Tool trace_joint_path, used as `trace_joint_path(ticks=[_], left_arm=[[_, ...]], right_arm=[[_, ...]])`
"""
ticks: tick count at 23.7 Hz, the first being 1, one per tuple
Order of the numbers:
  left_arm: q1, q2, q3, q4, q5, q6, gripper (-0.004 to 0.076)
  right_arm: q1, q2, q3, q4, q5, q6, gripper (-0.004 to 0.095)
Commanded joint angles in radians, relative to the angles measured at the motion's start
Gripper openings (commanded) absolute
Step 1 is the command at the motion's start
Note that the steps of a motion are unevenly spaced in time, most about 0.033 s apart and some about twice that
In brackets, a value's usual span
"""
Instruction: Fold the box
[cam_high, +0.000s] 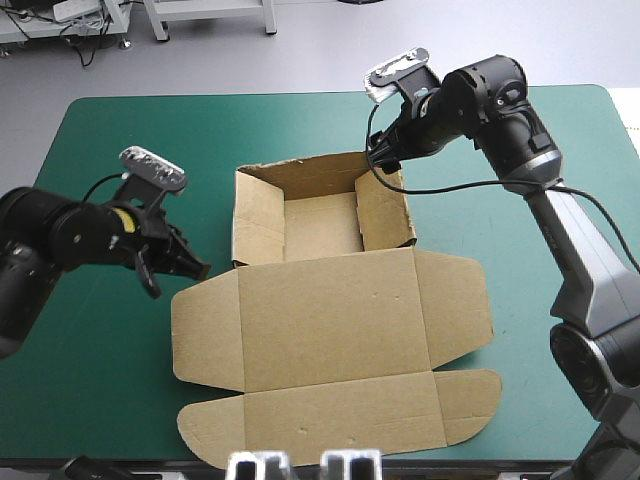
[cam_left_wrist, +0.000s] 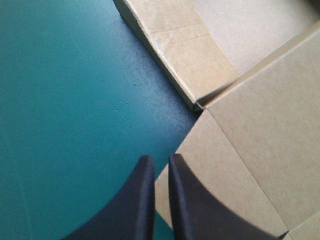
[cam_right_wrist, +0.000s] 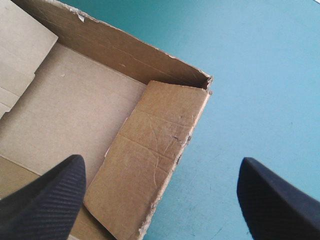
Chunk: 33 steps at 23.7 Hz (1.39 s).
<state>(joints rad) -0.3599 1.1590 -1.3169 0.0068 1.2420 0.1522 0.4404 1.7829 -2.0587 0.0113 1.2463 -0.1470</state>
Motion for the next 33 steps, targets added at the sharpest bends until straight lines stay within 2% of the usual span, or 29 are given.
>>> trace_joint_path(ticks=[1, 9, 13, 15, 17, 20, 22, 25, 29, 33], left_arm=[[-0.006, -0.143, 0.040, -0.015, 0.051, 0.016, -0.0008], [-0.006, -0.414, 0.294, -0.041, 0.051, -0.040, -0.0008], [-0.006, -0.461, 0.411, -0.039, 0.051, -0.044, -0.0008], [-0.006, -0.489, 0.464, -0.036, 0.051, -0.056, -0.0008], [-0.006, -0.510, 0.476, -0.036, 0.049, -0.063, -0.0008], [-0.006, -0.518, 0.476, -0.033, 0.033, -0.063, -0.0008], [-0.006, -0.518, 0.476, -0.033, 0.015, -0.063, -0.0008], [-0.006, -0.518, 0.476, -0.033, 0.015, -0.063, -0.0008], [-0.006, -0.518, 0.476, -0.033, 0.017, -0.063, -0.0008], [-0.006, -0.518, 0.476, -0.029, 0.022, -0.062, -0.0008]], right_arm=[[-0.007, -0.029, 0.008, -0.011, 0.009, -0.011, 0.0742], [-0.007, 0.102, 0.064, 0.027, 0.009, -0.009, 0.0715], [-0.016, 0.166, 0.064, 0.009, 0.009, -0.011, 0.0712], [-0.045, 0.206, 0.064, 0.038, 0.007, -0.011, 0.0701], [-0.096, 0.242, 0.064, 0.139, -0.003, -0.011, 0.0682], [-0.107, 0.265, 0.064, 0.153, 0.002, -0.018, 0.0632], [-0.107, 0.276, 0.064, 0.155, -0.004, -0.019, 0.0554], [-0.107, 0.301, 0.064, 0.161, -0.004, -0.019, 0.0351], [-0.107, 0.318, 0.064, 0.173, -0.005, -0.023, 0.0147], [-0.107, 0.320, 0.055, 0.147, -0.015, -0.075, -0.0012]])
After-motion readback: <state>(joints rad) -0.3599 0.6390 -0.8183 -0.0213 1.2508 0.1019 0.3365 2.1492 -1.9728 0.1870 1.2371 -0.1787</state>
